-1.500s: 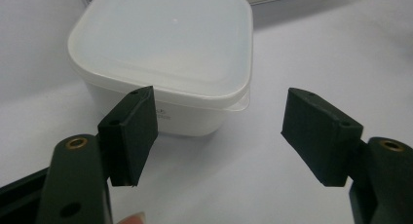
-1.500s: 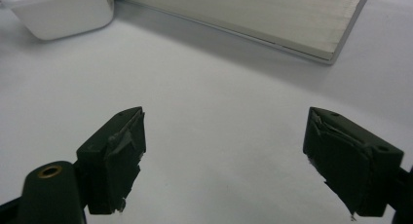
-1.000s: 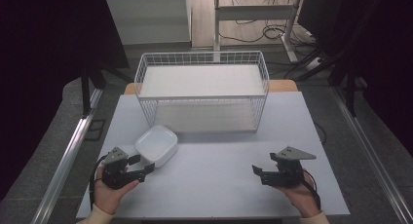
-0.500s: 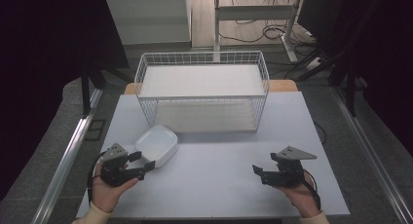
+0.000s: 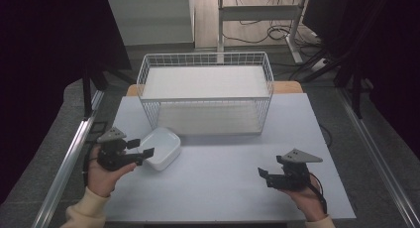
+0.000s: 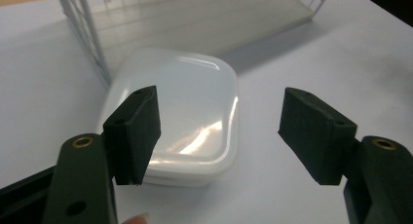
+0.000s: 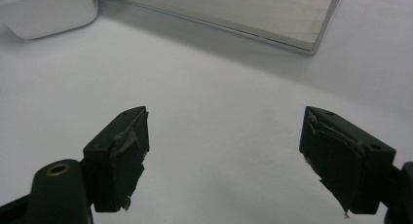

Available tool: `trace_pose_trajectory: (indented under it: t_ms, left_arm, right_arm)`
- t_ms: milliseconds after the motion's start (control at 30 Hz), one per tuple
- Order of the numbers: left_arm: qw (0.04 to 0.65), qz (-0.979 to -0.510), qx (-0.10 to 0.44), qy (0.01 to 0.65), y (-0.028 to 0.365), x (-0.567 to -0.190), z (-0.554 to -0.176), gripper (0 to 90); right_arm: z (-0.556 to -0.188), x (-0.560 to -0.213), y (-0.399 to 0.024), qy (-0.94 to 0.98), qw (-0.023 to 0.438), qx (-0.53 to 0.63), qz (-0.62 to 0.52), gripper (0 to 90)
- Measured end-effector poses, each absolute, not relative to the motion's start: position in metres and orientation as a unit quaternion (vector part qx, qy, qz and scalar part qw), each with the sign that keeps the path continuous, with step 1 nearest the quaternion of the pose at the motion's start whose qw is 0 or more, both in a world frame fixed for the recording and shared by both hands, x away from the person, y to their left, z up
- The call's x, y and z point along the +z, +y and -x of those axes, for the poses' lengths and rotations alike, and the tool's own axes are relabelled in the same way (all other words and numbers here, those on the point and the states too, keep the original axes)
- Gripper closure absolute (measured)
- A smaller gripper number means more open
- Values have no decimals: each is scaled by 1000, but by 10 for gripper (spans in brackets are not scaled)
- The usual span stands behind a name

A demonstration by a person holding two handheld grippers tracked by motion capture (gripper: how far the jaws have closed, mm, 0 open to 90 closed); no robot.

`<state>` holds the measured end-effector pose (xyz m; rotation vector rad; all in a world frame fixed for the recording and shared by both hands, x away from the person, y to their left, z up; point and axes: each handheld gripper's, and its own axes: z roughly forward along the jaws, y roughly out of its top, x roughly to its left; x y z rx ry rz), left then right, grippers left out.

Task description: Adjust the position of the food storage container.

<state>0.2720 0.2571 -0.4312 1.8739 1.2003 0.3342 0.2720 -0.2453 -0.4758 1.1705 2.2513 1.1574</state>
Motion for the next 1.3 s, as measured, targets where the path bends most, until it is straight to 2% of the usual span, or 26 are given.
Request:
trace_pose_trajectory:
  t_ms: [500, 633, 967, 1067, 1100, 1133, 1200, 1233, 1267, 1300]
  left_arm:
    - [409, -749, 142, 502, 277, -420, -298, 335]
    - [399, -750, 140, 509, 285, -423, -308, 400]
    - [352, -764, 127, 526, 298, -442, -344, 483]
    - [336, -768, 120, 532, 299, -450, -355, 595]
    - [331, -769, 119, 534, 300, -452, -358, 595]
    - [320, -773, 112, 536, 299, -458, -364, 678]
    - [313, -776, 109, 537, 299, -461, -366, 713]
    - [308, -778, 106, 537, 298, -463, -369, 790]
    - [304, -781, 102, 536, 298, -466, -370, 790]
    - [300, -783, 99, 535, 297, -468, -372, 849]
  right_arm:
    - [-273, -478, -244, 798, 181, 399, -413, 185]
    - [-273, -479, -244, 799, 182, 396, -415, 187]
    - [-273, -480, -245, 799, 184, 393, -416, 191]
    - [-274, -481, -245, 800, 185, 390, -416, 191]
    - [-274, -481, -245, 800, 185, 390, -416, 191]
    - [-274, -482, -245, 801, 184, 389, -416, 191]
    - [-274, -482, -245, 801, 184, 388, -417, 191]
    - [-274, -483, -245, 801, 184, 387, -417, 191]
    - [-274, -483, -245, 801, 184, 387, -417, 191]
    - [-275, -483, -245, 802, 184, 386, -418, 191]
